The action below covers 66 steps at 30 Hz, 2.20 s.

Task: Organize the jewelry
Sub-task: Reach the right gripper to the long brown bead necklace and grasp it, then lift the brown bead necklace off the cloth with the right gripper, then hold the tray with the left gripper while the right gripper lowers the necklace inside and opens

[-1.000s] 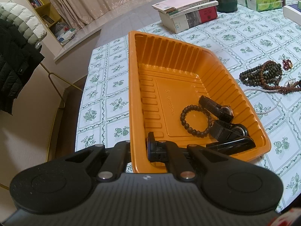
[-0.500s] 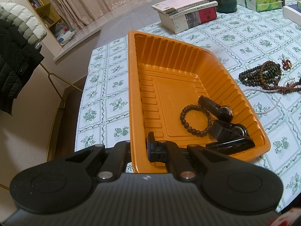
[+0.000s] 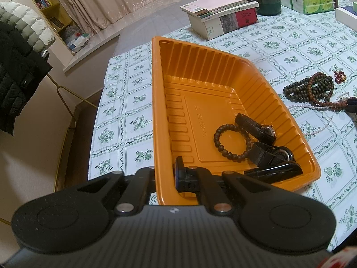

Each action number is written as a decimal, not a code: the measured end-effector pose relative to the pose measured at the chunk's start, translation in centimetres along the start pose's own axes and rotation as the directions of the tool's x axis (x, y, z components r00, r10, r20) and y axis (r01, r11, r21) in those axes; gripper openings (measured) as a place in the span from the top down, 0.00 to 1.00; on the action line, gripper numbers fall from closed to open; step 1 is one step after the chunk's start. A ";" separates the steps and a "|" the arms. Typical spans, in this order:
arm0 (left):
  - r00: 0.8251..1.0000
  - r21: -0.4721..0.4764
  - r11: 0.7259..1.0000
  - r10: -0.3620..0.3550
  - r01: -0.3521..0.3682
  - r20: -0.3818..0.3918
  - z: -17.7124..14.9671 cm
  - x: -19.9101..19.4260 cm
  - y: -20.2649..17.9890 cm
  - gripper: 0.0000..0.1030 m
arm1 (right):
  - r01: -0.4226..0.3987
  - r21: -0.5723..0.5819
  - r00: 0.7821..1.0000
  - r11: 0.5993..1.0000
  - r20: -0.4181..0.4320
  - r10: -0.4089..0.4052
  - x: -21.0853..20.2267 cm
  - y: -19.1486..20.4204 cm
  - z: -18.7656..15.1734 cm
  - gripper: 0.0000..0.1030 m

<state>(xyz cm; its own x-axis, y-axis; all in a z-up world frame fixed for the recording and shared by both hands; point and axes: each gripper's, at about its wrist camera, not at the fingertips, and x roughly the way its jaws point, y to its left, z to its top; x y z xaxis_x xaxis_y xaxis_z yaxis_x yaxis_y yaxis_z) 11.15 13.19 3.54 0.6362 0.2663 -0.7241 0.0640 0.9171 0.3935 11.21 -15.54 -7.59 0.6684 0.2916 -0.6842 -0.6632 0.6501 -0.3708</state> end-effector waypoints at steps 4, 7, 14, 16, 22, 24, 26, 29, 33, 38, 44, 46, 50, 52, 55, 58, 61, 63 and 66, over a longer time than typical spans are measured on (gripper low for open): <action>1.000 0.000 1.000 0.000 0.000 0.000 0.0 0.0 0.0 0.97 | 0.016 -0.067 1.000 0.998 -0.007 -0.017 0.3 0.4 0.0 0.95; 1.000 -0.001 1.000 -0.001 0.001 0.000 0.0 0.0 0.0 0.97 | 0.022 -0.120 1.000 0.993 -0.011 -0.023 0.5 0.7 0.0 0.94; 1.000 0.000 1.000 0.000 0.000 0.000 0.0 0.0 0.0 0.97 | 0.024 -0.203 0.999 0.979 -0.018 -0.028 0.7 1.1 0.0 0.94; 1.000 0.000 1.000 -0.001 0.001 0.000 0.0 0.0 0.0 0.97 | 0.019 -0.202 1.000 0.979 -0.020 -0.024 0.6 1.0 0.1 0.94; 1.000 -0.001 1.000 -0.001 0.001 0.000 0.0 0.0 0.0 0.97 | -0.006 -0.188 1.000 0.982 -0.027 0.001 0.8 0.5 0.1 0.92; 1.000 -0.001 1.000 -0.001 0.001 0.000 0.0 0.0 0.0 0.97 | -0.020 -0.169 0.999 0.985 -0.030 0.015 0.7 0.2 0.2 0.90; 1.000 0.000 1.000 -0.001 0.001 0.000 0.0 0.0 0.0 0.97 | -0.027 -0.162 0.999 0.986 -0.029 0.022 0.6 -0.1 0.2 0.87; 1.000 -0.001 1.000 -0.001 0.001 0.000 0.0 0.0 0.0 0.97 | -0.035 -0.146 0.999 0.989 -0.027 0.031 0.5 -0.5 0.0 0.82; 1.000 -0.001 1.000 -0.001 0.001 0.000 0.0 0.0 0.0 0.97 | -0.055 -0.113 0.998 0.992 -0.028 0.052 0.3 -1.2 -0.2 0.80; 1.000 -0.001 1.000 -0.002 0.002 0.000 0.0 0.0 0.0 0.97 | -0.116 -0.007 0.992 0.993 -0.046 0.116 0.2 -2.7 -0.1 0.80; 1.000 -0.002 1.000 -0.002 0.002 0.000 0.0 -0.1 -0.1 0.97 | -0.178 0.073 0.981 0.981 -0.063 0.182 0.0 -3.7 -0.1 0.92; 1.000 -0.001 1.000 -0.001 0.001 0.000 0.0 -0.1 -0.1 0.97 | -0.180 0.077 0.981 0.981 -0.058 0.184 -0.4 -3.4 0.0 0.94; 1.000 -0.002 1.000 -0.001 0.001 0.000 0.0 -0.1 -0.1 0.97 | -0.279 0.179 0.958 0.943 -0.014 0.286 -2.2 -3.2 0.0 0.94; 1.000 0.000 1.000 -0.001 0.001 -0.001 0.0 -0.1 -0.2 0.97 | -0.305 0.188 0.951 0.934 -0.002 0.311 -3.0 -2.5 -0.1 0.94; 1.000 -0.001 1.000 -0.002 0.002 0.000 0.0 -0.2 -0.2 0.97 | -0.273 0.153 0.961 0.950 0.007 0.275 -3.1 -1.5 -0.1 0.85; 1.000 -0.003 1.000 -0.003 0.003 0.000 0.1 -0.2 -0.2 0.97 | -0.262 0.159 0.965 0.952 0.012 0.263 -2.5 -1.2 -0.1 0.61; 1.000 -0.003 1.000 -0.002 0.002 0.000 0.1 -0.2 -0.2 0.97 | -0.286 0.187 0.958 0.940 0.039 0.284 -2.0 -1.3 0.3 0.60; 1.000 -0.005 1.000 -0.003 0.003 0.000 0.1 -0.3 -0.2 0.97 | -0.295 0.209 0.955 0.932 0.037 0.294 -1.1 -1.3 0.4 0.61; 1.000 -0.006 1.000 -0.006 0.006 -0.001 0.1 -0.3 -0.1 0.97 | -0.313 0.279 0.949 0.908 0.063 0.308 -0.3 -1.9 0.1 0.74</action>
<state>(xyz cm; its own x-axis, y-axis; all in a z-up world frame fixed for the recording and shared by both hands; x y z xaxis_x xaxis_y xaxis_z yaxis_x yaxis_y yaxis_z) 11.04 12.96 3.83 0.6354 0.2607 -0.7268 0.0630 0.9206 0.3853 12.26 -16.77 -6.58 0.4510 0.5213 -0.7245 -0.7174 0.6947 0.0533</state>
